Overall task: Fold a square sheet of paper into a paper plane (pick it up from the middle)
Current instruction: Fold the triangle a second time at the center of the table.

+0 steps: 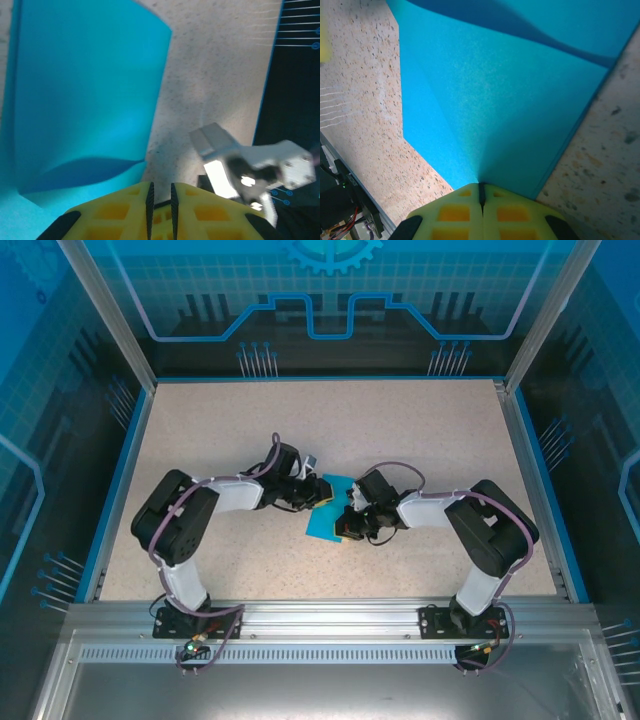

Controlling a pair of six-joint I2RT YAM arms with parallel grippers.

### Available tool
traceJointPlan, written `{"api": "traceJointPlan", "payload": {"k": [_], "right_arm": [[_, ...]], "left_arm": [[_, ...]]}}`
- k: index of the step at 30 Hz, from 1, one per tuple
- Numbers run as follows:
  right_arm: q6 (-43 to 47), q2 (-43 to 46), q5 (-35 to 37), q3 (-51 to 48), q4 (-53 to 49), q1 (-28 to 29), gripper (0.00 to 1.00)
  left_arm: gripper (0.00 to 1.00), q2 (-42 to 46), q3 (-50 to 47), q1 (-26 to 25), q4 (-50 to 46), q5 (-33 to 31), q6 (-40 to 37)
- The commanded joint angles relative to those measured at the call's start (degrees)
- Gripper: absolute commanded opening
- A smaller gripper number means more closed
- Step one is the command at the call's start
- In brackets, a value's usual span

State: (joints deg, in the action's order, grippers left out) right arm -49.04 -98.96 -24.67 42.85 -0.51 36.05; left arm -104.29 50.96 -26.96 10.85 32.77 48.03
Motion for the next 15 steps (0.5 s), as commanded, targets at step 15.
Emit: {"api": "traceJointPlan", "payload": {"k": [15], "right_arm": [[1.2,2.8,1.8,1.1,-7.8,0.1,0.07]], "left_arm": [[0.20,-6.5,-1.5,0.2,-1.3,-5.0,-2.6]]}}
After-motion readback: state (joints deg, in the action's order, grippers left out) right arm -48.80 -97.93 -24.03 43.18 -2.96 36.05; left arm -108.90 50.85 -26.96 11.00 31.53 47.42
